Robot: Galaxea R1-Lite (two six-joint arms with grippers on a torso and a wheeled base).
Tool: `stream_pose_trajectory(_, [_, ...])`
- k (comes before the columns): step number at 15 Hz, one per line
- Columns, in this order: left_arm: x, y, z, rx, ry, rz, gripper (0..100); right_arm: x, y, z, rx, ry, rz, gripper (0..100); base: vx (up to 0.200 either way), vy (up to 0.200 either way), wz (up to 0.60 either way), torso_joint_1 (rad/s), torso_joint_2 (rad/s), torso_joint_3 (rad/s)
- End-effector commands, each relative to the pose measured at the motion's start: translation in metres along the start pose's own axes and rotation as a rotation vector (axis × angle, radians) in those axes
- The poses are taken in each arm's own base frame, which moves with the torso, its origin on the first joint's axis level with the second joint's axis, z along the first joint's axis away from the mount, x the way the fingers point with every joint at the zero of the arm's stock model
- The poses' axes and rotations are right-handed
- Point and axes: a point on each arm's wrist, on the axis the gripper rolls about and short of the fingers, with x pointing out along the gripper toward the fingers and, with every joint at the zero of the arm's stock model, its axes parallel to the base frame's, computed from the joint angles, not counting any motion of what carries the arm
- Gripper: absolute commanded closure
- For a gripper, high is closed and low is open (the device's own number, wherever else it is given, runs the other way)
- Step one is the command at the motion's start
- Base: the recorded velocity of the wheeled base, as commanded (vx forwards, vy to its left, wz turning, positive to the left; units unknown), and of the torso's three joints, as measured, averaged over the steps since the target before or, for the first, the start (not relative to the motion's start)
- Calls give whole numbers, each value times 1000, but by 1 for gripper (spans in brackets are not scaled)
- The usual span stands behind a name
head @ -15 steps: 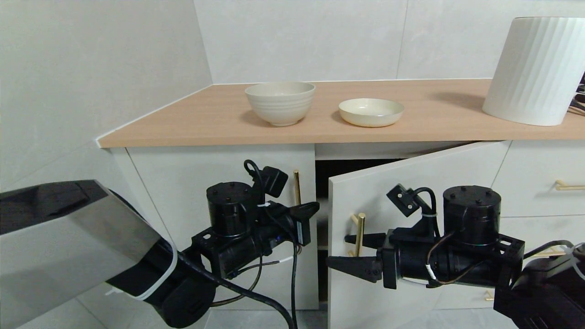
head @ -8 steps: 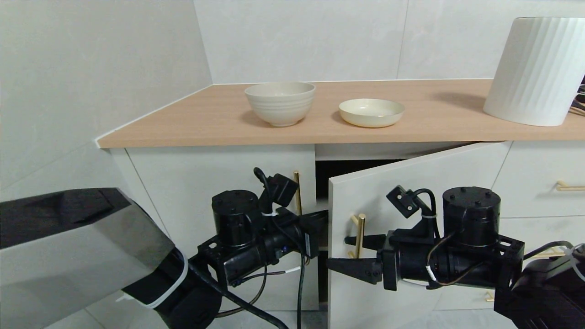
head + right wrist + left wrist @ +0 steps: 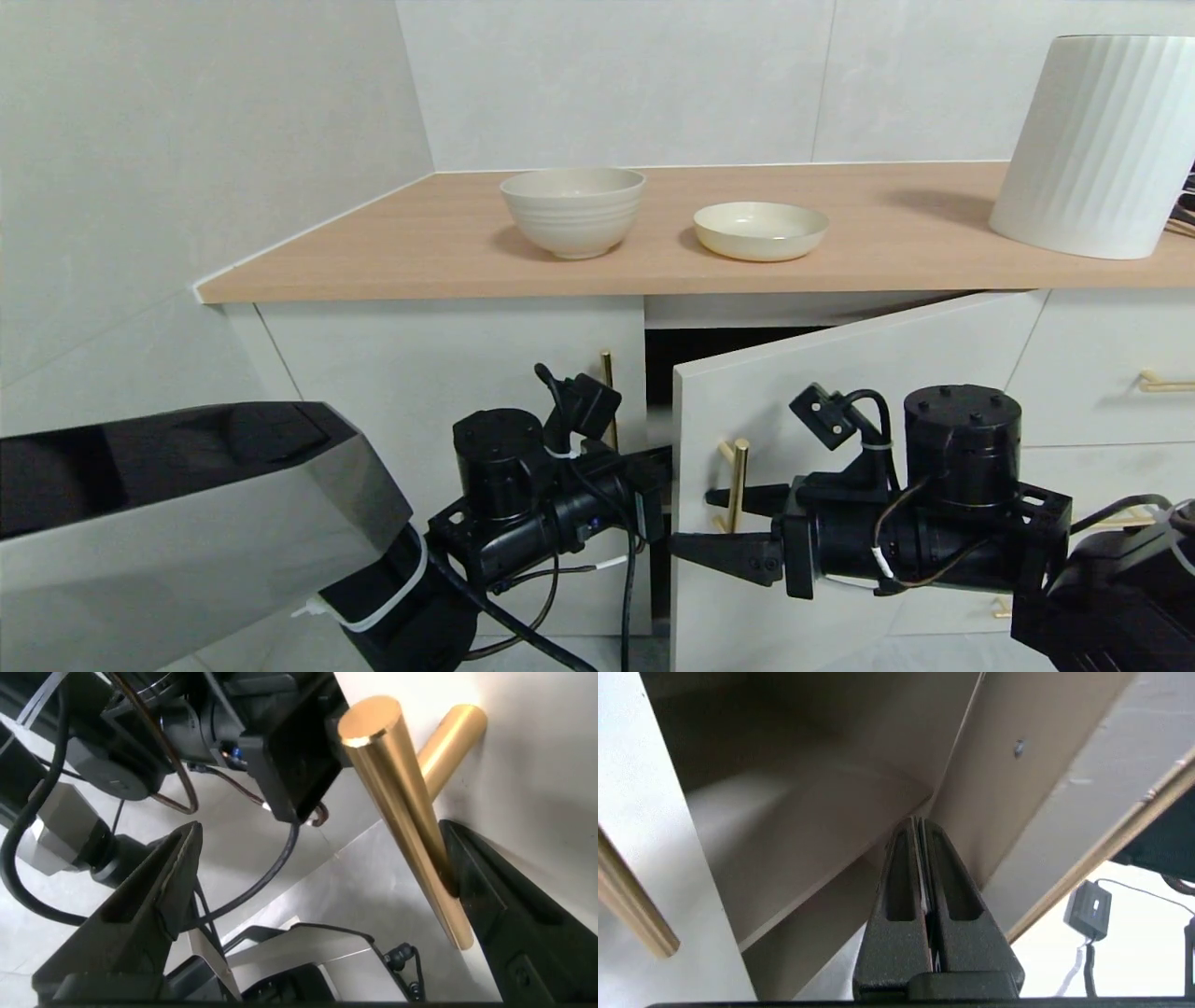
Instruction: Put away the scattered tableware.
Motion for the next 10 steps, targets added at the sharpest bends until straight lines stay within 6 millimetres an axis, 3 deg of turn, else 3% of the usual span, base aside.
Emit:
stream_pose_trajectory(1, [4,-1,2,0,-12,-10,100,-2,-5,1,2,-10,-19,0,0,0,0,0,0,0])
stream_pose_trajectory(8, [13,-1,-3,-1,-9,-19,100,-34,-23,18,-10,-97,-117,0,0,0,0,0,0,0])
stream_pose_trajectory(10, [13,-2,0,3,-18,-22,100,-61,-20,15,2,-122,-166,0,0,0,0,0,0,0])
